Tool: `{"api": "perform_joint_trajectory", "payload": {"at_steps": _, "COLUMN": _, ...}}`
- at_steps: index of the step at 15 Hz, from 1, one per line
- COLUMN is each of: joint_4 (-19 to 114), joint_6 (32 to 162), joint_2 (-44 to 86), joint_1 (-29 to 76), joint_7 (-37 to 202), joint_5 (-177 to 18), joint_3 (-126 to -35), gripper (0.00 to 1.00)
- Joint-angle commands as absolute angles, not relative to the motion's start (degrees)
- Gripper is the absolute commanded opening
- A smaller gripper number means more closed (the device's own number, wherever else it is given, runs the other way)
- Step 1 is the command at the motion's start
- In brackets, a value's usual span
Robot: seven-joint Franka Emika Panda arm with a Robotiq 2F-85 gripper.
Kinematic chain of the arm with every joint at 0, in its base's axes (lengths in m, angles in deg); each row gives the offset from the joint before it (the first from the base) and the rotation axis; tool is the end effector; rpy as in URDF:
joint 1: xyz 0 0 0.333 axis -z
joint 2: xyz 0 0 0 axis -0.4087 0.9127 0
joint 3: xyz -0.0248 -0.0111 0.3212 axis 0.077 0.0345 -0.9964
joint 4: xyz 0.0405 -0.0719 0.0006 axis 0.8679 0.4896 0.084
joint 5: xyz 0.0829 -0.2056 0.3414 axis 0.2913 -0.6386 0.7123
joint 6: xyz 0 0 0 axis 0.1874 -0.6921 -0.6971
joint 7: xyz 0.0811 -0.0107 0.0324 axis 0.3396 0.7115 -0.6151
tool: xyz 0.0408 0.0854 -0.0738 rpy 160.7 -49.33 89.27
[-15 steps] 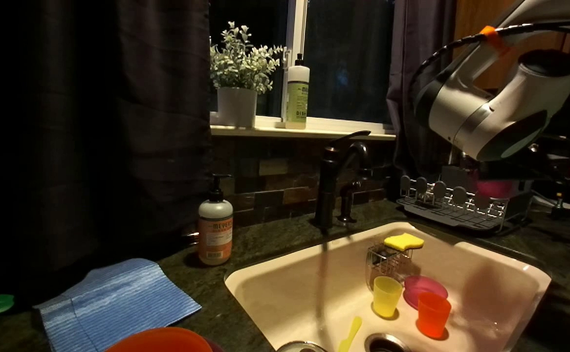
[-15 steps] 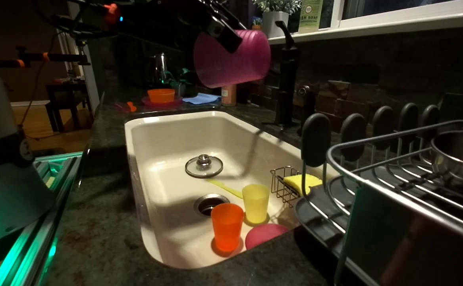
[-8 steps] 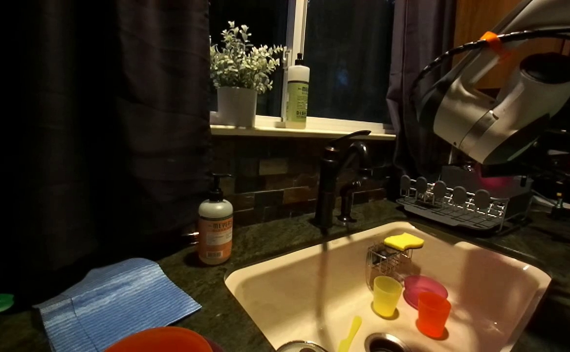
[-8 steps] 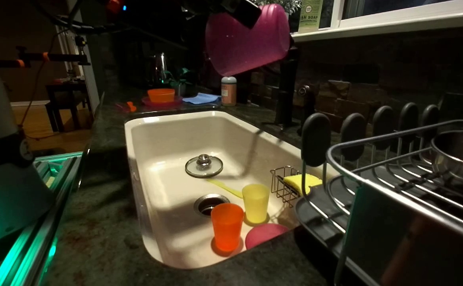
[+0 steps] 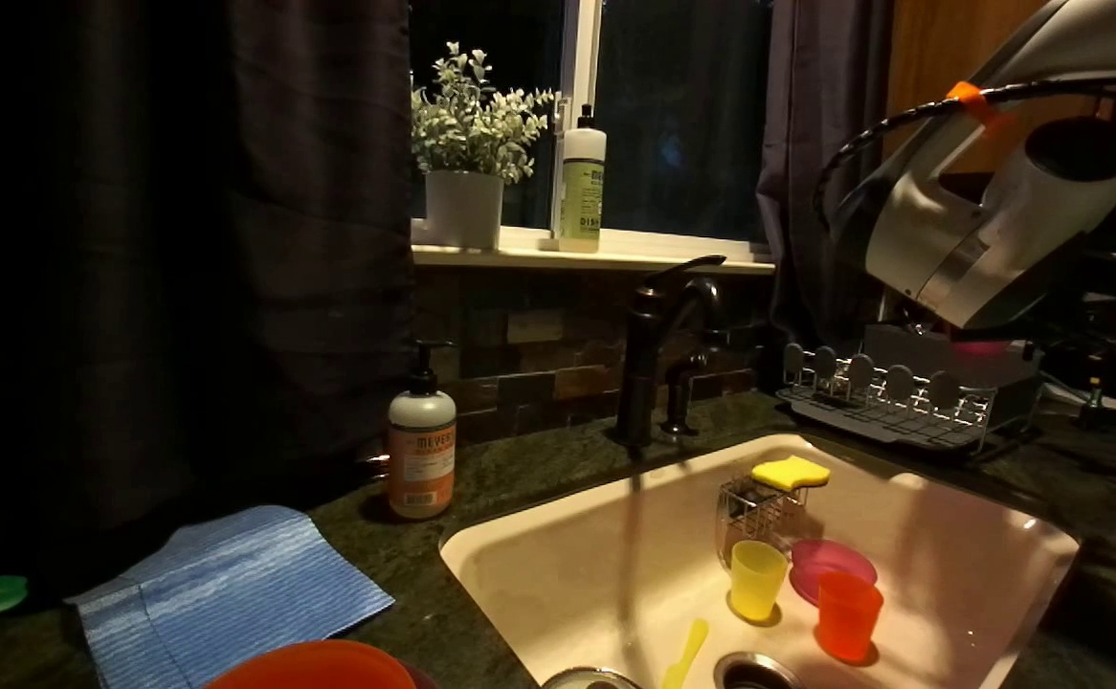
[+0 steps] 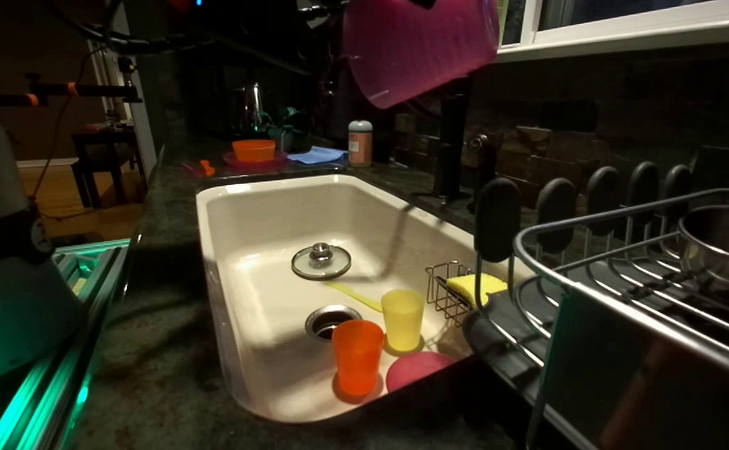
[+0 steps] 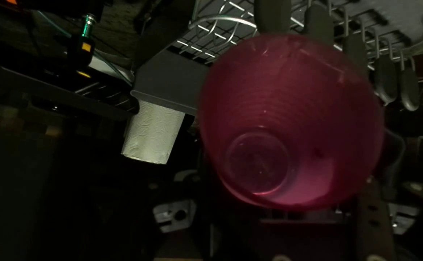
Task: Put the cup on the drying rack
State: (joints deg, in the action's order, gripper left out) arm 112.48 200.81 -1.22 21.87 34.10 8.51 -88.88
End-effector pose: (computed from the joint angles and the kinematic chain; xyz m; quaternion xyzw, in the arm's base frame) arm 0.3324 -0.1112 0.3701 0.7602 -0.3621 0.4274 0.3290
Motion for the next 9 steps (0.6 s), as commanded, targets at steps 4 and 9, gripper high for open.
{"api": "perform_joint_trajectory", "payload": {"at_steps": 4, "joint_4": 112.46, "joint_6": 204.67, "joint_2": 0.74, "joint_1": 24.46, "joint_7": 38.92, "joint_5": 1.53, "joint_3": -86.98, "gripper": 0.45}}
{"api": "perform_joint_trajectory", "payload": {"at_steps": 9, "joint_4": 112.41, "joint_6": 204.44, "joint_2": -0.51, "joint_1": 33.24, "joint_7": 39.29, "joint_5": -6.9, "joint_3": -89.37, "gripper": 0.45}}
